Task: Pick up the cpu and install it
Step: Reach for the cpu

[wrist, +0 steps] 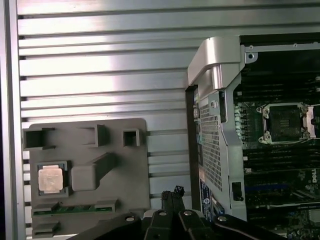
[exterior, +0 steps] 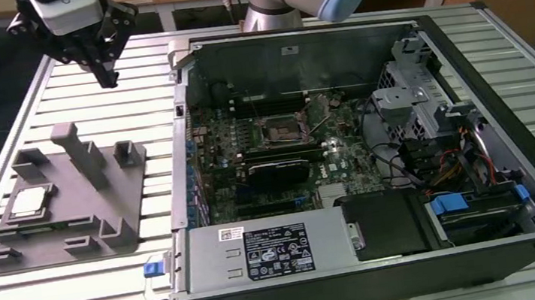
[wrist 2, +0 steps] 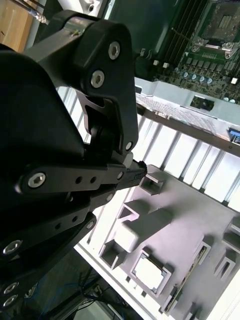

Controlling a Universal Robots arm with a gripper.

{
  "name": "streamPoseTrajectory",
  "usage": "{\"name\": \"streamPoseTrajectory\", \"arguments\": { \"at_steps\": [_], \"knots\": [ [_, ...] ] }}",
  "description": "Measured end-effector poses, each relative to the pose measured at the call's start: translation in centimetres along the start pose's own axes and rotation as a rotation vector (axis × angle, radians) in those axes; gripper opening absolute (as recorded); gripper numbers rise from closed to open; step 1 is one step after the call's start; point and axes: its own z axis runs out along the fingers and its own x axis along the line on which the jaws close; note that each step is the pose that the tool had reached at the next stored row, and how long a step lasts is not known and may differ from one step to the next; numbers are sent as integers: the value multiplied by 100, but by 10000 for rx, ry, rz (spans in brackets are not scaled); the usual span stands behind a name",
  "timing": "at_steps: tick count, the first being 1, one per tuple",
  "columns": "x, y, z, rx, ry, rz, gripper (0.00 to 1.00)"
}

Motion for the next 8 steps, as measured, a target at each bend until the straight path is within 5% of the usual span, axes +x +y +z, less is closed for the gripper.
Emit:
{"name": "streamPoseTrajectory", "arguments": {
  "at_steps": [8],
  "knots": [
    [154, -12, 5, 0, -1, 1, 11]
  ]
}}
